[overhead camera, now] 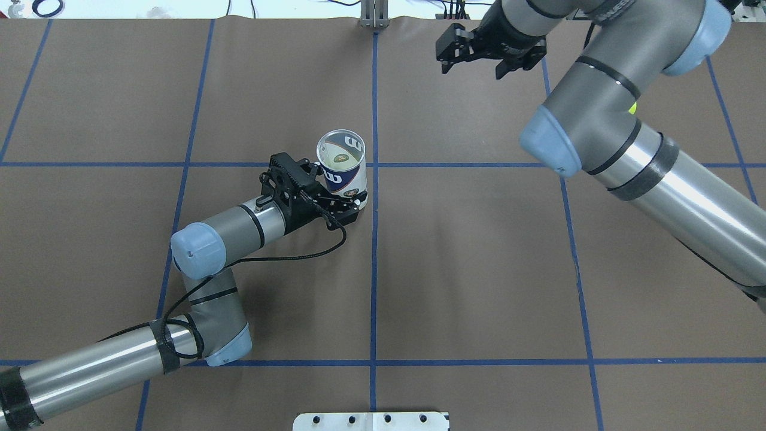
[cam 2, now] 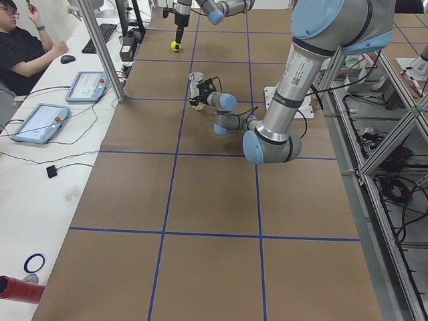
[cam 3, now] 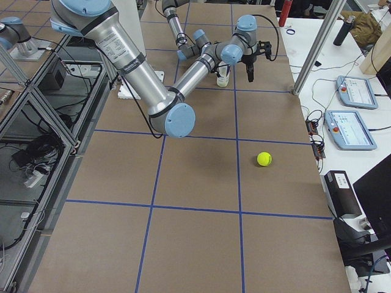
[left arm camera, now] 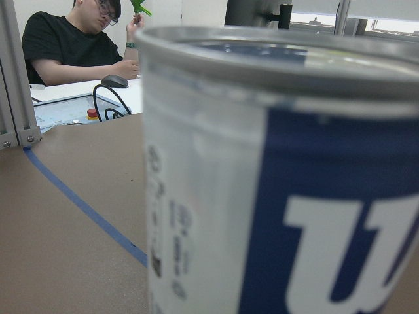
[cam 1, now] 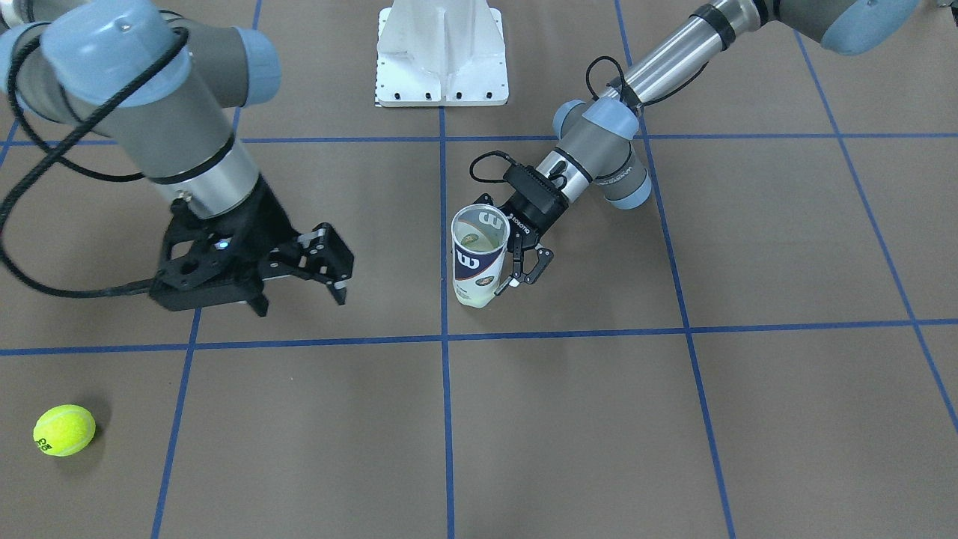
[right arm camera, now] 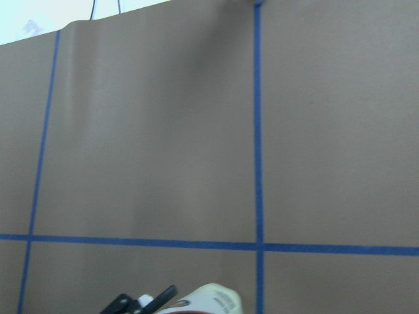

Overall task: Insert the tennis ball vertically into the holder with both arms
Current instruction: 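Raise the right gripper and move it toward the second yellow ball, then lower the right gripper onto the second yellow ball and grasp it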

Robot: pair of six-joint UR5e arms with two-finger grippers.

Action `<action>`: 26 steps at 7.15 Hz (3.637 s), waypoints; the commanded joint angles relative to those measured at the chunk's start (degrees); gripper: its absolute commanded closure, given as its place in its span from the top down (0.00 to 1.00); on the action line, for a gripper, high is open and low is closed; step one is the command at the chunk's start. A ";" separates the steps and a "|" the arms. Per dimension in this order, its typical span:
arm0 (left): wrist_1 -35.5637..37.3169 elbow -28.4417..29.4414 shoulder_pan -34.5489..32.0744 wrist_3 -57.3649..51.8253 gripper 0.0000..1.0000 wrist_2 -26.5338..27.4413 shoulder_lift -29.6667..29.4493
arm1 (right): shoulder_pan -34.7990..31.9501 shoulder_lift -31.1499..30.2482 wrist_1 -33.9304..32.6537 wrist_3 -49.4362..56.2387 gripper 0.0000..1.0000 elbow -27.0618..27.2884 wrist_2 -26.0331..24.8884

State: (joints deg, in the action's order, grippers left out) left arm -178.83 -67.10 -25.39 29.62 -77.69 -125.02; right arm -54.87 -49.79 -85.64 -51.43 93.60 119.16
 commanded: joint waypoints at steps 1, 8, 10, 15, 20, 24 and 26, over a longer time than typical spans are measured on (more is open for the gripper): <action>-0.03 -0.14 -0.01 0.00 0.99 0.00 0.04 | -7.32 -5.89 -5.24 21.55 1.00 -2.27 0.11; -0.03 -0.05 -0.01 -0.09 0.99 0.00 0.04 | -10.52 -13.40 24.38 29.37 1.00 -24.60 0.99; -0.03 -0.05 -0.01 -0.09 0.99 0.00 0.04 | -8.86 -13.22 24.38 29.28 1.00 -26.18 -0.50; 0.05 -0.05 -0.01 -0.79 0.99 0.00 0.04 | -7.00 -12.26 24.29 29.46 1.00 -30.32 -4.90; 0.06 -0.05 -0.01 -0.79 0.99 0.00 0.04 | -6.39 -8.74 24.29 29.37 0.79 -34.81 -5.87; -0.03 -0.14 -0.18 -0.79 0.99 0.00 0.04 | -9.01 -8.39 24.20 32.36 0.00 -31.66 -5.08; -0.12 -0.22 -0.18 -0.70 0.99 0.00 0.04 | -10.52 -5.42 24.20 25.74 0.00 -28.67 0.53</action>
State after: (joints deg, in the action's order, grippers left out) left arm -178.87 -67.25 -25.55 28.84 -77.69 -124.98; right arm -64.55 -57.08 -61.46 -20.89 62.79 116.80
